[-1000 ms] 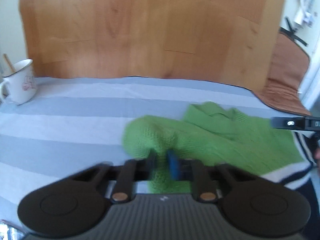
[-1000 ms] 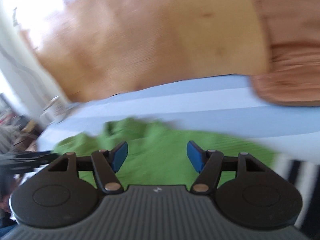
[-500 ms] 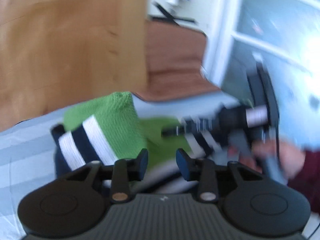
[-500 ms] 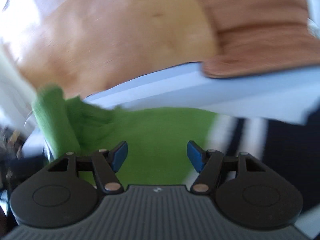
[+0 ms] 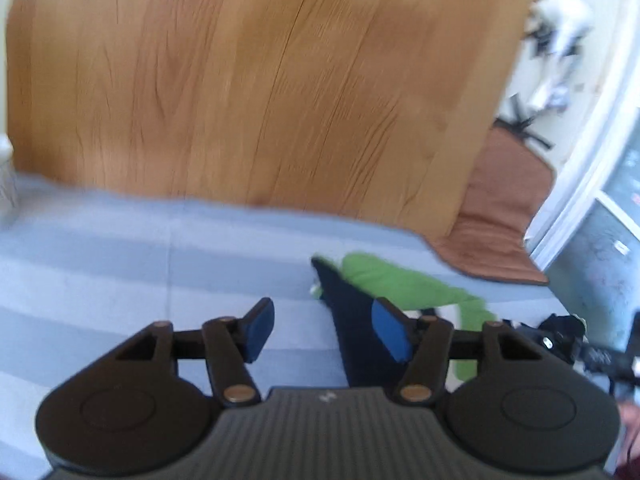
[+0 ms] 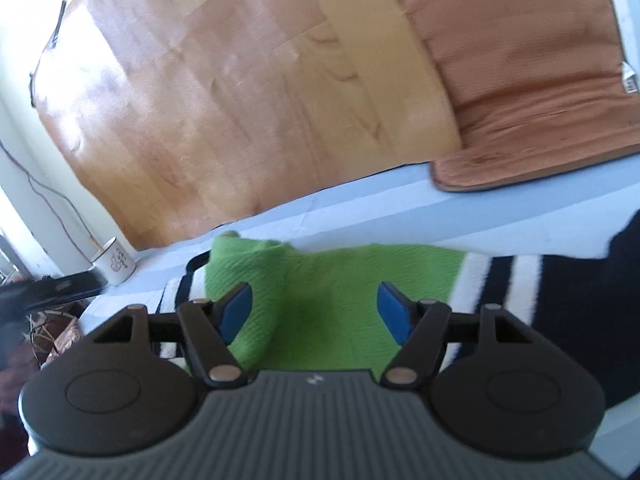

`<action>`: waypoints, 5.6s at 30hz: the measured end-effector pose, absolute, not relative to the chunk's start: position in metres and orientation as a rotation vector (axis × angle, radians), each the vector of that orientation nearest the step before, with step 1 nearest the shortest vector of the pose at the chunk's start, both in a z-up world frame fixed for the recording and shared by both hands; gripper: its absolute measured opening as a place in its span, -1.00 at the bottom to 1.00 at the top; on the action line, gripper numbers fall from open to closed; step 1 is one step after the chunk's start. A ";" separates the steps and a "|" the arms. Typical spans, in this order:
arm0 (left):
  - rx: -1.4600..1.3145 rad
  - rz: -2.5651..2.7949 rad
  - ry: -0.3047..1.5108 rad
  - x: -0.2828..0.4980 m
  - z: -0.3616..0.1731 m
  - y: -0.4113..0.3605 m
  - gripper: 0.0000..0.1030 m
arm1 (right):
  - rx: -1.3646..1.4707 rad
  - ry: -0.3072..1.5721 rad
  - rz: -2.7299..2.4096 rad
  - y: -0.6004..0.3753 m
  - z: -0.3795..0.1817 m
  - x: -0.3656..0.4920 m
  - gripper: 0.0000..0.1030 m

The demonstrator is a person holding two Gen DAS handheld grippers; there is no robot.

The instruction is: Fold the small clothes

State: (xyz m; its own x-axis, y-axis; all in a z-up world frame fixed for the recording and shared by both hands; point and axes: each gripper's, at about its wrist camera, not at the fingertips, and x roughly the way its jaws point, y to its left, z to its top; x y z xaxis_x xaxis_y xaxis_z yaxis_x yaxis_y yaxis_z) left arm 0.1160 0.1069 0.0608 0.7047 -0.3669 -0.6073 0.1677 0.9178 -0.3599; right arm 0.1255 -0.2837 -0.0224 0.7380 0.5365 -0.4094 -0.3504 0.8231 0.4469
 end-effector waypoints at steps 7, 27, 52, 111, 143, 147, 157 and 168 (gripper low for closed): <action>-0.309 -0.485 0.855 0.135 0.028 0.075 0.31 | 0.350 0.574 0.381 -0.302 -0.033 0.142 0.39; -0.015 0.379 0.624 0.074 0.111 0.229 -0.51 | 0.119 0.593 0.317 -0.292 -0.039 0.182 0.40; 0.336 -0.121 0.674 0.245 0.037 0.017 -0.96 | -0.063 0.462 0.446 -0.197 0.006 0.265 -0.71; -0.352 -0.309 0.813 -0.130 0.024 0.164 0.25 | 0.122 0.569 0.501 -0.285 0.043 -0.002 0.00; -0.506 -0.246 0.606 -0.153 0.005 0.254 0.36 | -0.105 0.718 1.099 0.148 0.038 0.149 -0.74; -0.508 -0.250 0.605 -0.149 0.007 0.250 0.37 | 0.166 0.680 1.309 0.099 0.057 0.154 -0.69; -0.482 -0.298 0.619 -0.139 0.011 0.230 0.43 | 0.094 0.830 0.853 0.024 0.014 0.186 -0.54; -0.486 -0.248 0.638 -0.136 0.013 0.225 0.44 | -0.893 0.319 1.176 0.152 0.041 0.059 0.26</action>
State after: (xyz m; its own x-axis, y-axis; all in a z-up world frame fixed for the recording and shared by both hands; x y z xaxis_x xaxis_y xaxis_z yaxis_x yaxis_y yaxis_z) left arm -0.1361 0.2251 0.0129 0.7790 -0.3663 -0.5089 0.0739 0.8596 -0.5056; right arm 0.0585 0.1520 0.0412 0.3885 0.6594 -0.6437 -0.8944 0.1018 -0.4356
